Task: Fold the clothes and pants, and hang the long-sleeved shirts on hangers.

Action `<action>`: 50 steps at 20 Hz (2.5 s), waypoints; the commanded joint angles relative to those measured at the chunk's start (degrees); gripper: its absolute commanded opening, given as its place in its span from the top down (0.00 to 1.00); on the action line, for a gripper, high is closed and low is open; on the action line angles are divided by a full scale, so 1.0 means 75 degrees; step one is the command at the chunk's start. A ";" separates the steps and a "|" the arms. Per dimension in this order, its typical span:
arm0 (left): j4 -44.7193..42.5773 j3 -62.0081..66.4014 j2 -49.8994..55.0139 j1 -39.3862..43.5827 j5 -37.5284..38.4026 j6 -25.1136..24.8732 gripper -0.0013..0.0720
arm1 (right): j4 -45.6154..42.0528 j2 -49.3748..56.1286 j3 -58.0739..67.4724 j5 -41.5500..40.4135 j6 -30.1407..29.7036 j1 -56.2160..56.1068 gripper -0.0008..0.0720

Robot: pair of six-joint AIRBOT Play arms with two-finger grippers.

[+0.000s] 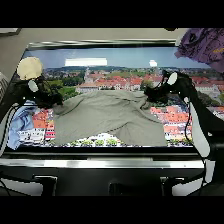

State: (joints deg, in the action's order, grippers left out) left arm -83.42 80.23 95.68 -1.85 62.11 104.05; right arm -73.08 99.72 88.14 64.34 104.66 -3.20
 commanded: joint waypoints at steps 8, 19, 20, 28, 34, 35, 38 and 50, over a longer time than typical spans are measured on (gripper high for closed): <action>-0.0810 -0.0755 -0.2142 -0.1332 0.1145 -0.0758 0.01 | 0.0819 -0.1134 0.0385 0.2390 -0.2955 0.2777 0.39; -0.0729 -0.2486 -0.2929 -0.1772 0.0956 -0.0734 0.01 | 0.2838 -0.1032 -0.3348 0.1996 -0.5106 0.3911 0.23; -0.0726 -0.2486 -0.2929 -0.1772 0.0918 -0.0734 0.01 | 0.3005 -0.0930 -0.3453 0.1938 -0.5298 0.3873 0.23; 0.0076 -0.2498 -0.2926 -0.1821 0.1046 -0.0405 0.01 | 0.3395 -0.0283 -0.3503 0.1617 -0.5671 0.3383 0.24; 0.2055 -0.4042 -0.3468 -0.3249 0.1370 -0.1833 0.01 | 0.3526 -0.0149 -0.3500 0.1708 -0.5677 0.2961 0.94; 0.3232 -0.4619 -0.3684 -0.3716 0.1378 -0.2722 0.01 | 0.3538 -0.0195 -0.3500 0.1711 -0.5668 0.2978 0.94; 0.4791 -0.5965 -0.3870 -0.4572 0.1349 -0.3952 0.01 | 0.3608 -0.0376 -0.3500 0.1702 -0.5662 0.2978 0.94; 0.5208 -0.7073 -0.3532 -0.3955 0.0644 -0.4479 0.01 | 0.3745 -0.0647 -0.3500 0.2069 -0.4998 0.2978 0.94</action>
State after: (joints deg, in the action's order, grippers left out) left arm -44.49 27.73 68.07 -32.51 68.12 71.07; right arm -45.28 95.00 61.87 78.54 66.26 19.20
